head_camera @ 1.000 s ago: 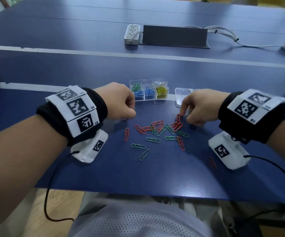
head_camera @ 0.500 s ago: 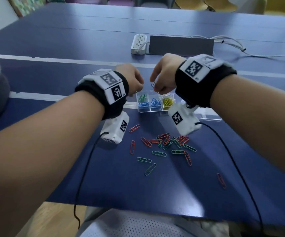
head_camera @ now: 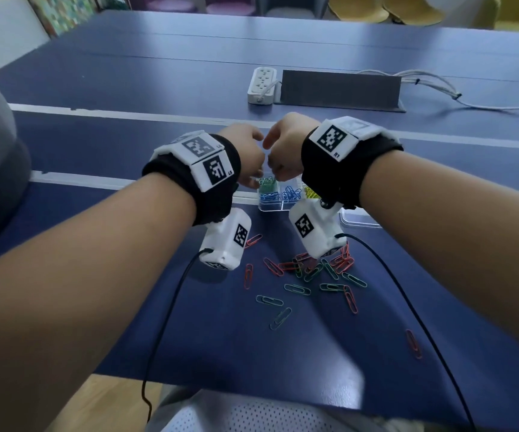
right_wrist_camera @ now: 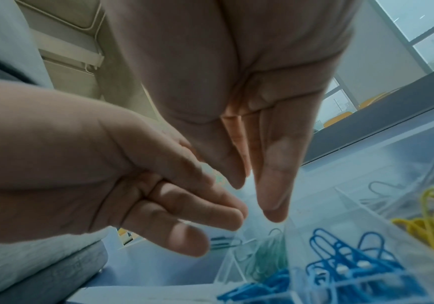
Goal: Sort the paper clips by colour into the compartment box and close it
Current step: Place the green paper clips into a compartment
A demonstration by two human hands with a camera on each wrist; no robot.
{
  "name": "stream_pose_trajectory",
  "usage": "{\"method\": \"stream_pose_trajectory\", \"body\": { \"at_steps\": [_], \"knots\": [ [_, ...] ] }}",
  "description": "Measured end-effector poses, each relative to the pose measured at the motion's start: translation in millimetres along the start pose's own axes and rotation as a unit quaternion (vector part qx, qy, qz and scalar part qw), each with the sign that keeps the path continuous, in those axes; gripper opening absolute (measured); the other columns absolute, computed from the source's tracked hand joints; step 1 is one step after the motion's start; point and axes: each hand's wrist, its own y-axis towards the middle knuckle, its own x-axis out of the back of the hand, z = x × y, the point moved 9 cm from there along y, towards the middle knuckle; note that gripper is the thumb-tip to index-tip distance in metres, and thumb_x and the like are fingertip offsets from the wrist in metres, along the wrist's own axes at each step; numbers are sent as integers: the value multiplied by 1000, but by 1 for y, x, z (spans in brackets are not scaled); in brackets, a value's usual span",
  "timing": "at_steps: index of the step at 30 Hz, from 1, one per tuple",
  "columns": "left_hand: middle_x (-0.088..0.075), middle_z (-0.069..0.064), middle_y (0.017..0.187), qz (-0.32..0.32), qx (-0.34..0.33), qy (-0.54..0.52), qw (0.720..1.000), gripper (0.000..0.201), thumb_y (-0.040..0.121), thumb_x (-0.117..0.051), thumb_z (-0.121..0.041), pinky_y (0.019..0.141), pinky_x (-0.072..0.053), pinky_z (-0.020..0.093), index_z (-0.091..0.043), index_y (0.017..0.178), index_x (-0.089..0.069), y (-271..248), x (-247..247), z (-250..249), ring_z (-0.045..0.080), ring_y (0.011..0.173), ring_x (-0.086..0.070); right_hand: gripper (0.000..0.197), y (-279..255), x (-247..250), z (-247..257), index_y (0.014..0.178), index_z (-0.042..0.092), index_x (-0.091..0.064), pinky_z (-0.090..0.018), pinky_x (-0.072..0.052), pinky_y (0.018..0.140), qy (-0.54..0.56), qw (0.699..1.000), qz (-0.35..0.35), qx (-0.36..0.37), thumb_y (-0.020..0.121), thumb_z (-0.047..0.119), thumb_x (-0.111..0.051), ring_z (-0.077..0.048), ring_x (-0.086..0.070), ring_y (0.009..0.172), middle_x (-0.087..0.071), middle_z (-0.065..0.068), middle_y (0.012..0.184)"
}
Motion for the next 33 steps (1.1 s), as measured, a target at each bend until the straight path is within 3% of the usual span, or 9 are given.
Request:
{"method": "stream_pose_trajectory", "body": {
  "at_steps": [2,5,9,12,15,18,21,27,33],
  "knots": [
    [-55,18,97,6,5,-28,1000,50,96,-36,6,84,-52,43,-14,142,-35,-2,-1,2,26,93,-56,38,-5,1,1,116,11,-66,-40,-56,90,-21,1000,1,7,79,4,-69,-23,-71,96,-74,-8,102],
    [-54,14,97,12,7,-64,998,32,97,-36,4,93,-51,41,-17,121,-42,-6,-3,4,20,83,-57,35,-10,4,-7,113,11,-66,-32,-60,77,36,999,6,8,79,5,-65,-21,-71,86,-72,-9,103],
    [-57,9,83,-18,-43,-2,999,30,92,-42,6,61,-53,25,-18,111,-45,-4,8,4,18,65,-55,28,-23,6,-20,103,16,-70,-38,-61,76,33,999,5,-8,81,1,-61,-23,-74,79,-74,-8,83],
    [-64,12,83,-56,-56,161,984,27,87,-54,-1,78,-58,36,-11,110,-64,-2,19,8,25,71,-61,25,-33,8,-24,97,21,-71,-31,-61,65,29,1000,-4,-4,83,5,-58,-19,-72,66,-70,-3,72],
    [-72,9,98,-76,-66,317,943,21,83,-65,-15,84,-55,31,-11,102,-72,-1,22,12,26,86,-67,21,-41,12,-22,93,21,-72,-23,-57,54,-3,1000,-14,10,83,7,-58,-16,-67,56,-67,0,69],
    [-73,10,95,-78,-63,388,916,26,79,-68,-32,75,-53,30,-11,93,-75,5,17,16,29,90,-68,18,-52,13,-19,90,15,-75,-33,-61,72,-63,997,-16,35,80,9,-60,-20,-67,64,-64,2,58],
    [-72,12,87,-90,-63,429,897,32,74,-69,-39,64,-48,29,-9,86,-73,10,13,13,30,80,-65,15,-69,-1,-17,76,17,-75,-31,-60,75,-142,986,39,75,75,10,-63,-13,-63,55,-61,6,46],
    [-73,14,87,-87,-48,449,888,19,70,-70,-15,62,-48,27,-6,87,-73,15,12,12,30,74,-66,14,-111,-27,-34,84,20,-77,-21,-54,68,-243,955,116,124,75,15,-68,-12,-60,67,-72,4,73],
    [-71,13,74,-87,-26,441,893,22,57,-66,-19,66,-57,35,-7,75,-71,17,18,19,29,68,-69,18,-116,-42,-50,86,20,-76,-28,-56,74,-228,962,121,91,69,26,-79,-16,-64,78,-71,3,81]
  ]
}}
